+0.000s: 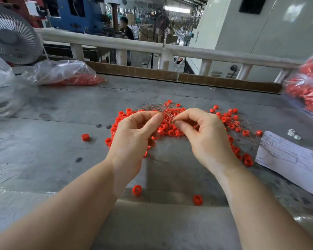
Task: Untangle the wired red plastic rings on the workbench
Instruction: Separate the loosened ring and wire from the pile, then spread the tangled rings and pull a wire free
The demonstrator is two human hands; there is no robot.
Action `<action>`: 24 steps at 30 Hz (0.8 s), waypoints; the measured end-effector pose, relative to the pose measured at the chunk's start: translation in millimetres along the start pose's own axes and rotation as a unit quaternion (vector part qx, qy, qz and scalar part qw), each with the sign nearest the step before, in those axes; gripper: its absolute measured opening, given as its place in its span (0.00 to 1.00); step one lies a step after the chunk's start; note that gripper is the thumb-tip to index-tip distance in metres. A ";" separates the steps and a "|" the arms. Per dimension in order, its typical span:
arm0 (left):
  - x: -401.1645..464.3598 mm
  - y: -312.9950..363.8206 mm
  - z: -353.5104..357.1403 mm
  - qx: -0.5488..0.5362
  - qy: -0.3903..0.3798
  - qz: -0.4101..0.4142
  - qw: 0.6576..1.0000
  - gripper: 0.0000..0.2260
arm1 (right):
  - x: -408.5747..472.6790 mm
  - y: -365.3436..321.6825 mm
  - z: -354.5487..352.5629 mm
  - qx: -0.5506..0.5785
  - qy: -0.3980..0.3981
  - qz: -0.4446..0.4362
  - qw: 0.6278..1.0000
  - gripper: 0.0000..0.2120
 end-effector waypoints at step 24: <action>4.1 -6.7 -12.2 0.082 0.040 -0.014 0.996 0.04 | 12.8 52.9 -55.7 -0.086 0.239 0.119 0.960 0.08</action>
Point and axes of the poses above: each hand's wrist, its own x-axis towards the middle knuckle, its own z-axis out of the palm, y = z × x, the point moved 4 cm from there along x, towards the middle knuckle, and after that the axes turned 6 degrees about z, right-handed, at the moved point
